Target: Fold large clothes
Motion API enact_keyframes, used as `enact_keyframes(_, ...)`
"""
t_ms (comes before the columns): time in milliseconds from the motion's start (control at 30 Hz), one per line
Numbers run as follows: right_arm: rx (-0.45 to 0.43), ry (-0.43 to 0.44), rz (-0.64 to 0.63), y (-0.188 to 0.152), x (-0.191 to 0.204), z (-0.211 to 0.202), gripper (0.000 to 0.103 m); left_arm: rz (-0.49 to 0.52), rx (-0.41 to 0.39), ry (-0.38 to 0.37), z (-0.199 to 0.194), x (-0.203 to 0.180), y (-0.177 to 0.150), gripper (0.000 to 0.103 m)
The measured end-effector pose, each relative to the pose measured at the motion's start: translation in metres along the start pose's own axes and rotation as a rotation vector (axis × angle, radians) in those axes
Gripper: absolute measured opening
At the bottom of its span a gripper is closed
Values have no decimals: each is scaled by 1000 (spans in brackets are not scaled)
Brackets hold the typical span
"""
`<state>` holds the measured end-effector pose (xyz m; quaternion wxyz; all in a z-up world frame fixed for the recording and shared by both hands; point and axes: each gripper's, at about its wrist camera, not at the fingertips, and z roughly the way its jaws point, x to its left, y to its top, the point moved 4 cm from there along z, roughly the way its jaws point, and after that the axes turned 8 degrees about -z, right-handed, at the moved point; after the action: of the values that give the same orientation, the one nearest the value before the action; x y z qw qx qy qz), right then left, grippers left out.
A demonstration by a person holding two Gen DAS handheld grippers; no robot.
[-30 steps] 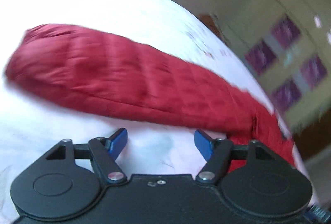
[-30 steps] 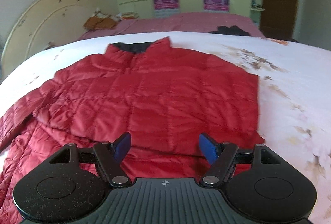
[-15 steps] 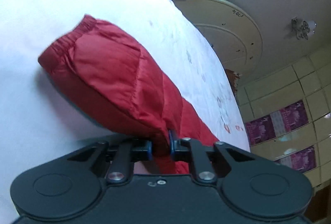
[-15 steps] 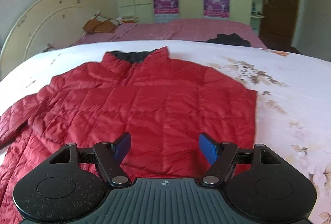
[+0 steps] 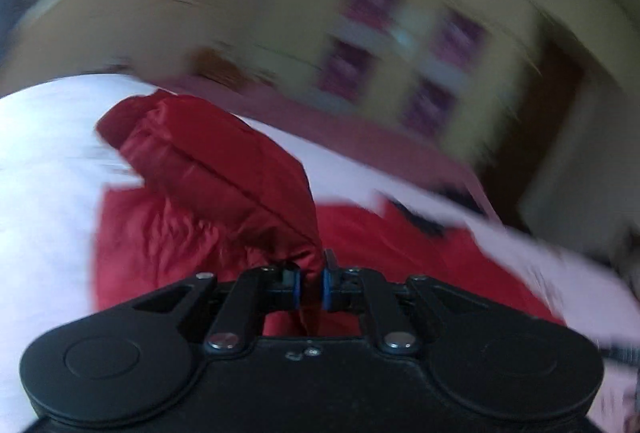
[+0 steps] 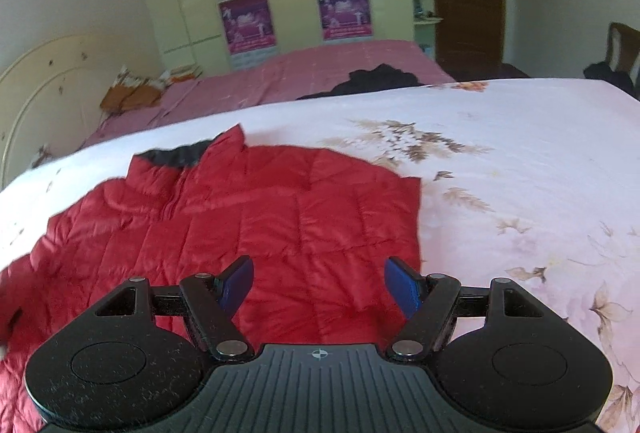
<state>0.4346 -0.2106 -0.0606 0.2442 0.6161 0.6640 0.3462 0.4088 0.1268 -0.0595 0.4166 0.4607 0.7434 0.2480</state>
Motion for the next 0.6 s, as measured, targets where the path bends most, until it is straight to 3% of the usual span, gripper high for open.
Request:
enact_keyframes(100,-7,-9,24,0,-9,-7,72,137,108,-90,29,-54,-19,9)
enact_keyframes(200,-23,-22,57,-2,-21,-15,72,256,210,-127,54,-95,-44,9)
enact_keyframes(367,-22,-25,95,-6,-40,-28,72,444,292,-134,75,-138,-86,10)
enact_keyframes(400,-23,-24,107,-8,-45,-30,72,485,304,-140,79,-144,-92,13)
enact_keyframes(467,-29,-18,138,-10,-52,-34,72,544,305,-151,83,-150,-101,31)
enact_keyframes(600,-32,-11,215,-14,-67,-41,72,610,288,-159,83,-168,-114,47)
